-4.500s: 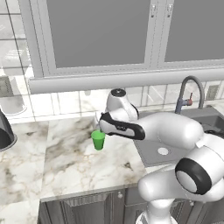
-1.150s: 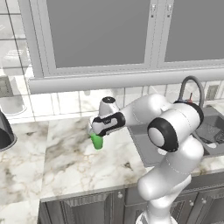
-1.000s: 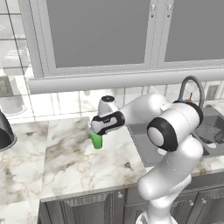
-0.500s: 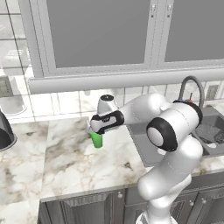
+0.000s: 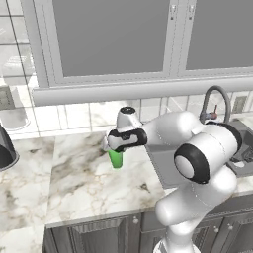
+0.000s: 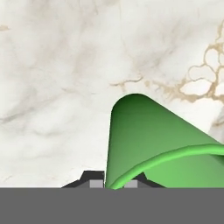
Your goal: Place the cup in the left basin and the colander in the right basin of the sink.
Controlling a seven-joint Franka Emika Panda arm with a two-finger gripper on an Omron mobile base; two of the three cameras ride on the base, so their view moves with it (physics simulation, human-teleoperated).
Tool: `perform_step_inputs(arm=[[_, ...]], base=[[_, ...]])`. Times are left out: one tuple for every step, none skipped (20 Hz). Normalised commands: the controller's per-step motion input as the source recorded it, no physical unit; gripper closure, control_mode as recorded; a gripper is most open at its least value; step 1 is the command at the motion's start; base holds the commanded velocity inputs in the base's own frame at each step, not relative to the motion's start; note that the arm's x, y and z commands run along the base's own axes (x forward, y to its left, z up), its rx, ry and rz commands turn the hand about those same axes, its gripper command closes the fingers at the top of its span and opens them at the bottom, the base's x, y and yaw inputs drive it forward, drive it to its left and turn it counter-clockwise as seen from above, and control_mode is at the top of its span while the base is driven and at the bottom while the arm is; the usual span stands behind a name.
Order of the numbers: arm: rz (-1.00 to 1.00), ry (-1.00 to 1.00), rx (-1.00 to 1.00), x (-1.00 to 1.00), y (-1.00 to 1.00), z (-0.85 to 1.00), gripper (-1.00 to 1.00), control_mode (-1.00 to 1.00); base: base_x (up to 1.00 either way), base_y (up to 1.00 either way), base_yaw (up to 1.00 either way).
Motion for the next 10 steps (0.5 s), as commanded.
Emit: perform_step_inputs(arm=[[0.00, -0.05, 0.00, -0.51, -0.39, 0.11, 1.00, -1.00], [0.00, -0.03, 0.00, -0.51, -0.37, 0.17, 1.00, -1.00], [0.00, -0.02, 0.01, -0.49, -0.34, 0.18, 1.00, -1.00], [0.00, -0.01, 0.01, -0.49, -0.38, 0.22, 1.00, -1.00], [0.00, -0.01, 0.01, -0.44, -0.40, 0.22, 1.00, -1.00], [0.00, -0.01, 0.00, -0.39, -0.39, 0.19, 1.00, -1.00], [0.00, -0.01, 0.01, -0.32, -0.39, 0.22, 1.00, -1.00], [-0.01, 0.00, 0.00, -0.24, -0.44, 0.21, 1.00, -1.00], [-0.01, 0.00, 0.02, -0.19, -0.49, 0.24, 1.00, -1.00], [-0.02, 0.00, 0.01, -0.14, -0.52, 0.19, 1.00, -1.00]], base=[[0.00, 0.00, 0.00], [0.00, 0.00, 0.00], [0.00, 0.00, 0.00], [0.00, 0.00, 0.00], [0.00, 0.00, 0.00], [0.00, 0.00, 0.00], [0.00, 0.00, 0.00], [0.00, 0.00, 0.00], [0.00, 0.00, 0.00], [0.00, 0.00, 0.00]])
